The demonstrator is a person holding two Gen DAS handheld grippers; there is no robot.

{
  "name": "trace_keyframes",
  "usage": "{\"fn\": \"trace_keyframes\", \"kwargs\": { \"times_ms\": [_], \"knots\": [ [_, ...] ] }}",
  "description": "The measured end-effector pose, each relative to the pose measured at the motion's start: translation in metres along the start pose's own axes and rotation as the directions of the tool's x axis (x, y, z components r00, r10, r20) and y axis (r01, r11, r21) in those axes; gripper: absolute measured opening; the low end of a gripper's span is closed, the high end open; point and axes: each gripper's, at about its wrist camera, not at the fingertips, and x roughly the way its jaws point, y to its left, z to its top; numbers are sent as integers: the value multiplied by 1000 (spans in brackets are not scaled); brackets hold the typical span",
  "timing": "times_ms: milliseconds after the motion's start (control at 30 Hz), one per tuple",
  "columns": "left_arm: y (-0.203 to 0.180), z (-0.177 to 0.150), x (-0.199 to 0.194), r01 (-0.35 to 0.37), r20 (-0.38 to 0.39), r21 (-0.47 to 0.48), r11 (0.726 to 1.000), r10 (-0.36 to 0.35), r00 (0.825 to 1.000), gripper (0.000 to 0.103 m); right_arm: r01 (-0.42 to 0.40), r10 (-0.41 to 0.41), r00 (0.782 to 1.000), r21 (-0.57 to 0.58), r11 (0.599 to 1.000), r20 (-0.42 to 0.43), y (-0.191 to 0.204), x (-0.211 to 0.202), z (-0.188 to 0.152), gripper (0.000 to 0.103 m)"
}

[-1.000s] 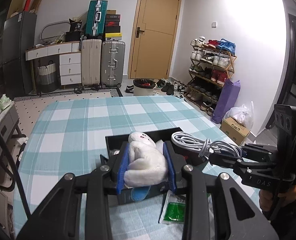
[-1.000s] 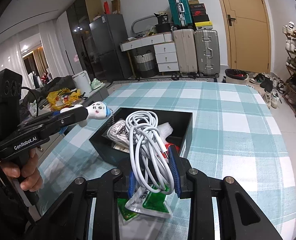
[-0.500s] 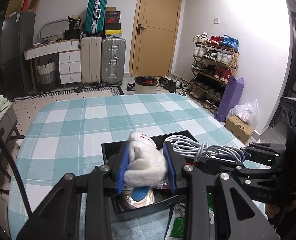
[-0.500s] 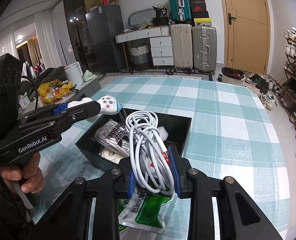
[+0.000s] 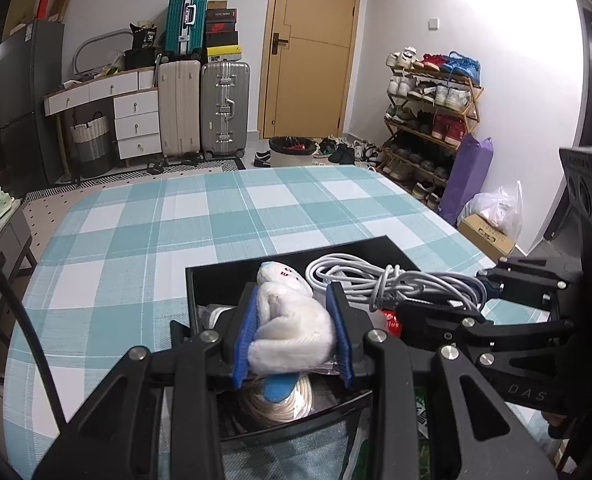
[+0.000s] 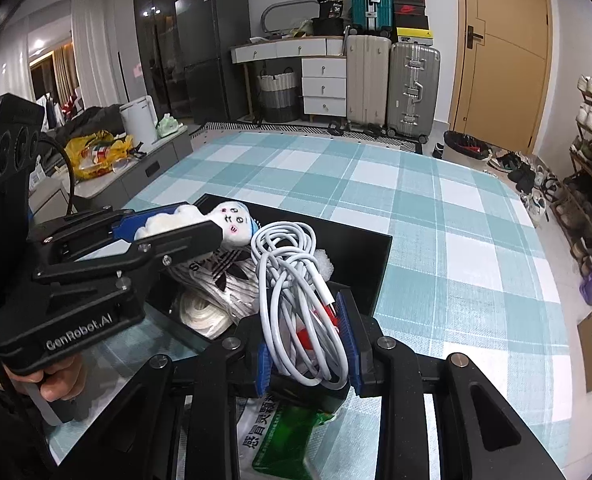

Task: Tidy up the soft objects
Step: 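Carry the plush toy into the black box with the left gripper while the right carries the cable in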

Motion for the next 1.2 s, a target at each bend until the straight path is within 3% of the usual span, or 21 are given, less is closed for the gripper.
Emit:
{"fn": "trace_keyframes", "kwargs": {
  "times_ms": [1200],
  "knots": [
    [-3, -14, 23, -40, -63, 32, 999, 41, 997, 35, -40, 37, 999, -82, 996, -37, -1, 27, 1, 29]
  ]
}}
